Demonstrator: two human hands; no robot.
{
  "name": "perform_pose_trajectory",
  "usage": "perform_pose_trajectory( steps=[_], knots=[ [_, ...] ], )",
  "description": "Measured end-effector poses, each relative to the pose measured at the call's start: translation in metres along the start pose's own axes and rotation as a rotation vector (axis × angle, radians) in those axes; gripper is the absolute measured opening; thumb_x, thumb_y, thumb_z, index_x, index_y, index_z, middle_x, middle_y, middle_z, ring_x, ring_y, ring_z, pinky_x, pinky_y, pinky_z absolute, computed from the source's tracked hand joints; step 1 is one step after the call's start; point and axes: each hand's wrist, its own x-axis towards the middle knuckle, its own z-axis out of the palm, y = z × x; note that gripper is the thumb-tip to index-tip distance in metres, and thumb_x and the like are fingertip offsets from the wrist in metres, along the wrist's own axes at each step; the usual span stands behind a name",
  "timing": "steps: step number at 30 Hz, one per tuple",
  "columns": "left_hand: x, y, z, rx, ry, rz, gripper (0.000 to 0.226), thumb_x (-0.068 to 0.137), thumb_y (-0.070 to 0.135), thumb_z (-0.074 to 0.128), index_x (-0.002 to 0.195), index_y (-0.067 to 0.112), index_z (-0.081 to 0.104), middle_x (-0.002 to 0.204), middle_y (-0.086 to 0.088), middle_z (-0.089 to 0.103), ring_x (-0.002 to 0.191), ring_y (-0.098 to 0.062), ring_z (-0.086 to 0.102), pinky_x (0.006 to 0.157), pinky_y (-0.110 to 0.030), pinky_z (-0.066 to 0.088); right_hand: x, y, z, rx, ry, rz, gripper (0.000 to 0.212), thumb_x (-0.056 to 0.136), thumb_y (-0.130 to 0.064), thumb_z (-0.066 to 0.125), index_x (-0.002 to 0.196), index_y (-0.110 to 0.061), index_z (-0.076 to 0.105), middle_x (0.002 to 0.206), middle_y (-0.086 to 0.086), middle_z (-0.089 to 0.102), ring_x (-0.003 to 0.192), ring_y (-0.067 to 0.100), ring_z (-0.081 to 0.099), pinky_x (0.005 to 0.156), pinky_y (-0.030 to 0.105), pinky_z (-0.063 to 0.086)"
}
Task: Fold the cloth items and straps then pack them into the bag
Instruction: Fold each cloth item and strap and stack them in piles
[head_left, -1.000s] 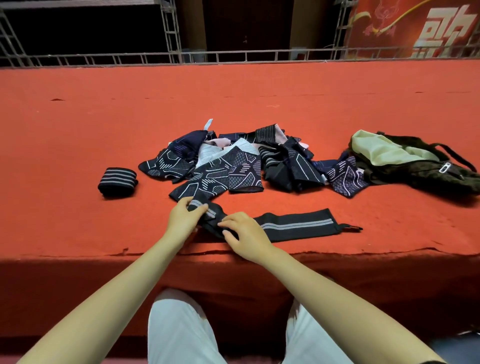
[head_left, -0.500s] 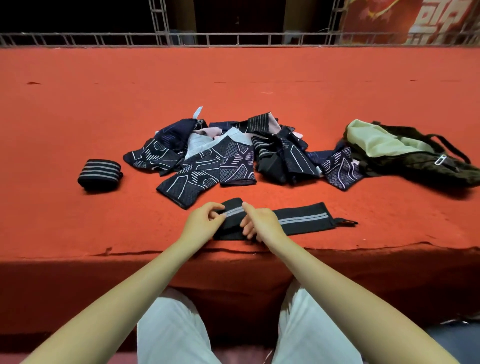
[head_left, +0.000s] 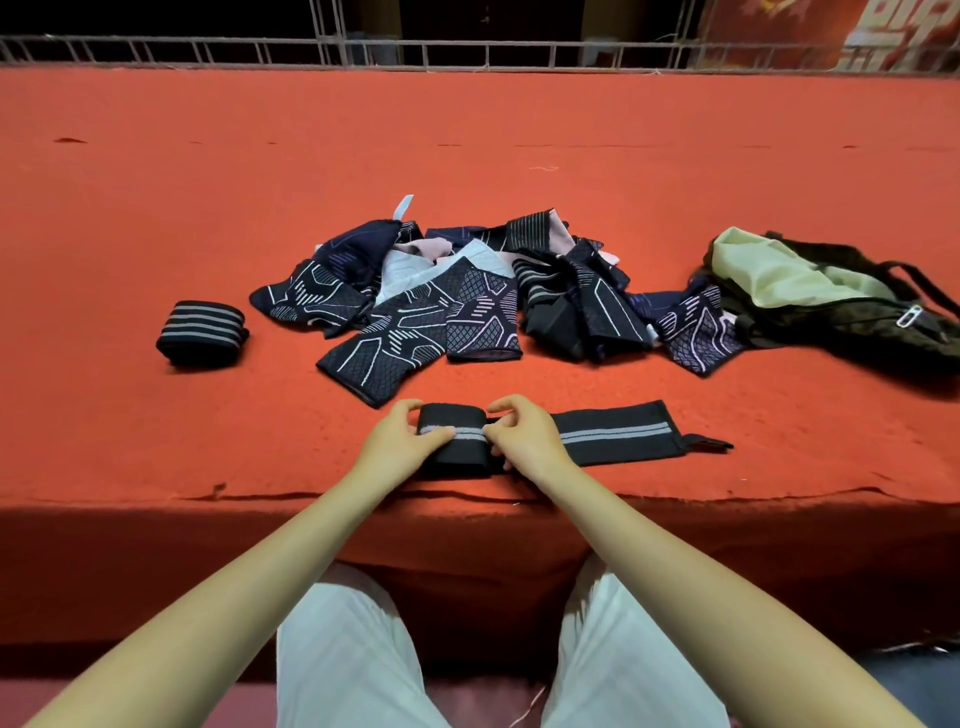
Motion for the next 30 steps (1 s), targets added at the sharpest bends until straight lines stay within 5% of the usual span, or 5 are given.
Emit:
perform_pose_trajectory(
  steps=[5, 9, 19, 25, 30],
  knots=[
    [0.001, 0.005, 0.013, -0.218, -0.062, -0.058, 0.020, 0.086, 0.024, 0.066, 0.102, 0.011, 0.065, 0.087, -0.003, 0.066, 0.068, -0.012, 0.060, 0.046, -0.020, 0.049, -0.003, 0.007, 0.001, 0.087, 0.076, -0.083, 0.017, 0.084, -0.016, 0.061, 0.099, -0.022, 0.062, 0.072, -0.009, 0.056, 0.065, 0.010, 0.054, 0.068, 0.037, 0.050],
    [0.003, 0.004, 0.019, -0.388, 0.030, -0.162, 0.014, 0.089, 0.018, 0.062, 0.097, 0.006, 0.062, 0.084, -0.007, 0.062, 0.056, -0.015, 0.052, 0.037, -0.018, 0.041, -0.008, 0.009, -0.005, 0.067, 0.143, -0.184, 0.014, 0.087, -0.016, 0.058, 0.099, -0.021, 0.064, 0.081, -0.008, 0.058, 0.069, 0.005, 0.052, 0.071, 0.022, 0.046],
    [-0.006, 0.058, 0.020, -0.484, -0.316, -0.147, 0.058, 0.097, 0.055, 0.030, 0.110, 0.013, 0.067, 0.102, -0.002, 0.069, 0.079, -0.014, 0.061, 0.067, -0.026, 0.051, -0.010, 0.002, -0.030, 0.406, -0.043, 0.021, 0.037, 0.096, -0.047, 0.045, 0.101, -0.013, 0.059, 0.077, 0.004, 0.054, 0.061, 0.014, 0.054, 0.041, 0.025, 0.042],
    [-0.003, 0.048, 0.044, -0.258, -0.254, -0.029, 0.022, 0.092, 0.016, 0.055, 0.112, 0.016, 0.063, 0.089, 0.001, 0.064, 0.075, -0.009, 0.055, 0.070, -0.024, 0.047, -0.002, 0.019, -0.053, -0.048, -0.044, 0.050, 0.029, 0.089, -0.035, 0.058, 0.109, -0.014, 0.063, 0.096, 0.005, 0.066, 0.075, 0.017, 0.061, 0.064, 0.032, 0.050],
    [-0.001, 0.033, 0.053, -0.222, -0.097, -0.024, 0.049, 0.083, 0.015, 0.067, 0.129, 0.012, 0.050, 0.098, -0.003, 0.059, 0.081, -0.020, 0.064, 0.085, -0.040, 0.055, -0.003, 0.025, -0.051, -0.697, 0.068, -0.062, 0.068, 0.091, -0.055, 0.048, 0.145, -0.015, 0.033, 0.135, 0.008, 0.051, 0.125, 0.028, 0.047, 0.094, 0.040, 0.043]
  ],
)
